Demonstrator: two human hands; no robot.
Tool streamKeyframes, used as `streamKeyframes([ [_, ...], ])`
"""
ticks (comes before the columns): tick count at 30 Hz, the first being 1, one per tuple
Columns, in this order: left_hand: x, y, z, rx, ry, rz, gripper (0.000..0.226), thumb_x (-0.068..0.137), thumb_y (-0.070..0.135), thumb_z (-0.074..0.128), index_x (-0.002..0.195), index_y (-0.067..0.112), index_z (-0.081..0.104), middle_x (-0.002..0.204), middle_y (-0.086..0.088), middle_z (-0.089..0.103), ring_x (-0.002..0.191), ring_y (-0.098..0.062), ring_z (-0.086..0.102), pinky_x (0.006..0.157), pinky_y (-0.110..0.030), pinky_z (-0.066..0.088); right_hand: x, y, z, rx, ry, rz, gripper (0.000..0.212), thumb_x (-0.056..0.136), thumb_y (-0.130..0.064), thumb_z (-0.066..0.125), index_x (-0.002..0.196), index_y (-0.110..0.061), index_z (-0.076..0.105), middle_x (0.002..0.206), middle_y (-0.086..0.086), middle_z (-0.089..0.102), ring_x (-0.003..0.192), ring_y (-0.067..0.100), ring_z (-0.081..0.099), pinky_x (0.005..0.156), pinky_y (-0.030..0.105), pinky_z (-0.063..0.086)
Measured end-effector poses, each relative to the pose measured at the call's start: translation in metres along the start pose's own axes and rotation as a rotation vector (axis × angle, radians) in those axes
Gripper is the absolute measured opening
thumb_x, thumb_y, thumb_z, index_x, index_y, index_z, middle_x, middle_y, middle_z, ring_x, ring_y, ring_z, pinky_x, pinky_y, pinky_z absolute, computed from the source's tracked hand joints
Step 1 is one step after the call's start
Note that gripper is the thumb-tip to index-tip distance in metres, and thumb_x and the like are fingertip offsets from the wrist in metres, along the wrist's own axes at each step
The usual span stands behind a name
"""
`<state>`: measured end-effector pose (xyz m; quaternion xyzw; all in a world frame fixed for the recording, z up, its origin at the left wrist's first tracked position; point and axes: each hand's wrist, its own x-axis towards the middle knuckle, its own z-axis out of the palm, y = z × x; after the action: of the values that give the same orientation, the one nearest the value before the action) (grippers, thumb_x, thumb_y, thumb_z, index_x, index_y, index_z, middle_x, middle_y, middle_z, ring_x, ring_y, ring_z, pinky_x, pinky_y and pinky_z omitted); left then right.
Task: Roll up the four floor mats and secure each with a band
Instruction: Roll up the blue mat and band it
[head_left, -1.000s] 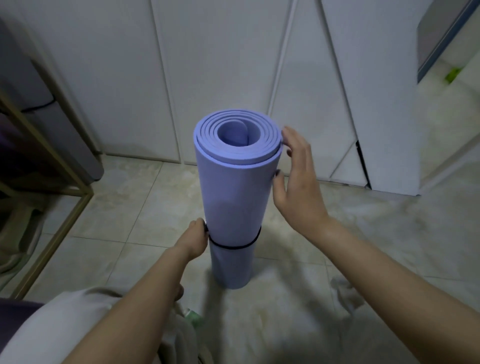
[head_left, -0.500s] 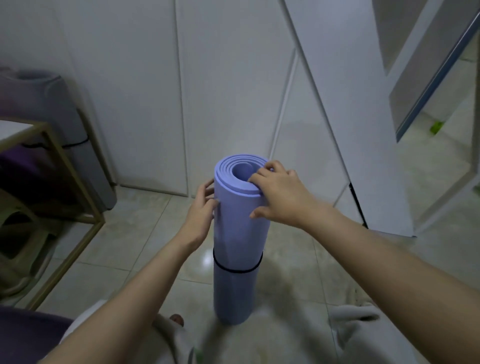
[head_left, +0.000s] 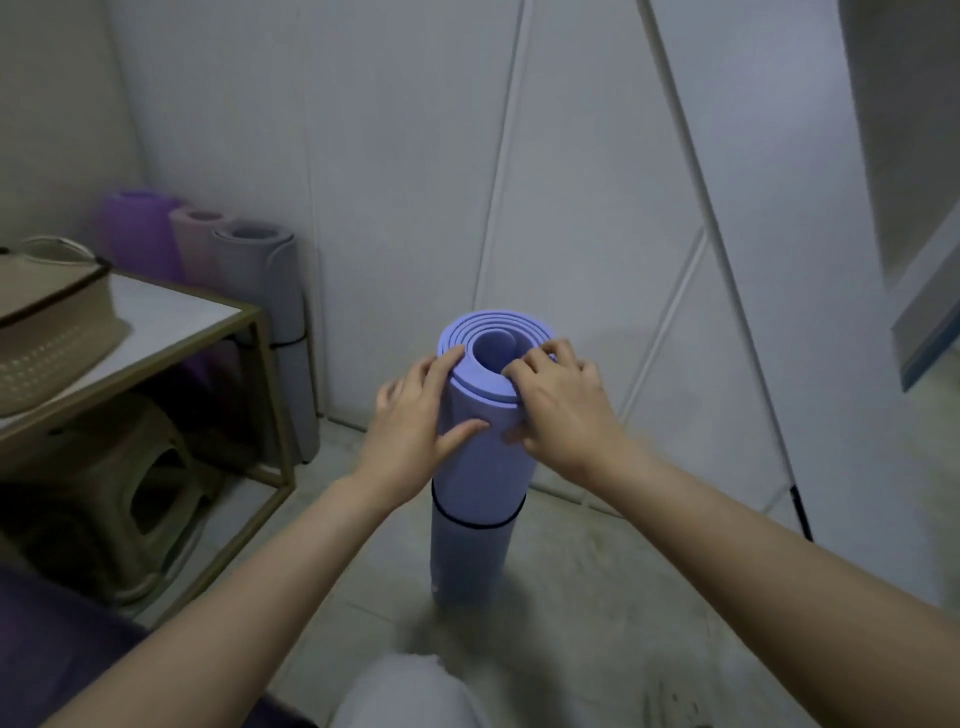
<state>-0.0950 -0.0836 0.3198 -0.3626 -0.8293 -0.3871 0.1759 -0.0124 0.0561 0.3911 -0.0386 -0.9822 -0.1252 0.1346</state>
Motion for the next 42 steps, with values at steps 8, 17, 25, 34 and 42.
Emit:
streamKeyframes([
  [8, 0.050, -0.075, -0.037, 0.251, -0.002, -0.051, 0.067, 0.094, 0.037, 0.052, 0.150, 0.032, 0.016, 0.148, -0.004, 0.033, 0.136, -0.021, 0.031, 0.113, -0.039, 0.018, 0.100, -0.036, 0.032, 0.094, 0.137, -0.033, 0.050, 0.076, -0.027, 0.074, 0.119, -0.012, 0.052, 0.119, 0.006, 0.053, 0.122, 0.029, 0.038, 0.082, 0.037, 0.035],
  [17, 0.085, -0.223, -0.073, 0.619, -0.265, -0.416, 0.048, 0.101, 0.030, 0.035, 0.148, 0.029, 0.023, 0.153, -0.006, 0.023, 0.144, -0.024, 0.014, 0.117, -0.052, 0.008, 0.258, -0.080, 0.095, 0.022, 0.147, 0.057, 0.046, 0.078, -0.017, 0.070, 0.116, -0.015, 0.045, 0.122, 0.006, 0.045, 0.120, 0.029, 0.036, 0.088, 0.037, 0.034],
  [25, 0.097, -0.327, -0.073, 0.765, -0.452, -0.670, 0.050, 0.101, 0.031, 0.038, 0.148, 0.025, 0.023, 0.153, -0.008, 0.022, 0.143, -0.028, 0.016, 0.117, -0.055, 0.012, 0.366, -0.109, 0.144, 0.133, -0.012, 0.040, 0.063, 0.078, -0.004, 0.071, 0.128, -0.012, 0.034, 0.146, 0.012, 0.022, 0.130, 0.044, 0.030, 0.069, 0.037, 0.038],
  [34, 0.107, -0.373, -0.059, 0.905, -0.485, -0.713, 0.066, 0.099, 0.025, 0.042, 0.152, 0.025, 0.003, 0.159, -0.012, -0.004, 0.146, -0.034, -0.002, 0.115, -0.059, 0.005, 0.415, -0.128, 0.190, 0.131, 0.001, -0.056, 0.054, 0.092, 0.006, 0.040, 0.141, -0.004, 0.022, 0.151, 0.017, 0.022, 0.127, 0.043, 0.040, 0.083, 0.043, 0.042],
  [42, 0.101, -0.380, -0.056, 0.961, -0.420, -0.661, 0.080, 0.093, 0.028, 0.051, 0.151, 0.015, -0.002, 0.159, -0.009, 0.001, 0.146, -0.032, 0.003, 0.116, -0.055, 0.009, 0.423, -0.154, 0.198, 0.190, 0.038, -0.087, 0.081, 0.091, -0.032, 0.060, 0.149, -0.009, 0.009, 0.154, 0.021, 0.007, 0.120, 0.036, 0.045, 0.085, 0.038, 0.046],
])
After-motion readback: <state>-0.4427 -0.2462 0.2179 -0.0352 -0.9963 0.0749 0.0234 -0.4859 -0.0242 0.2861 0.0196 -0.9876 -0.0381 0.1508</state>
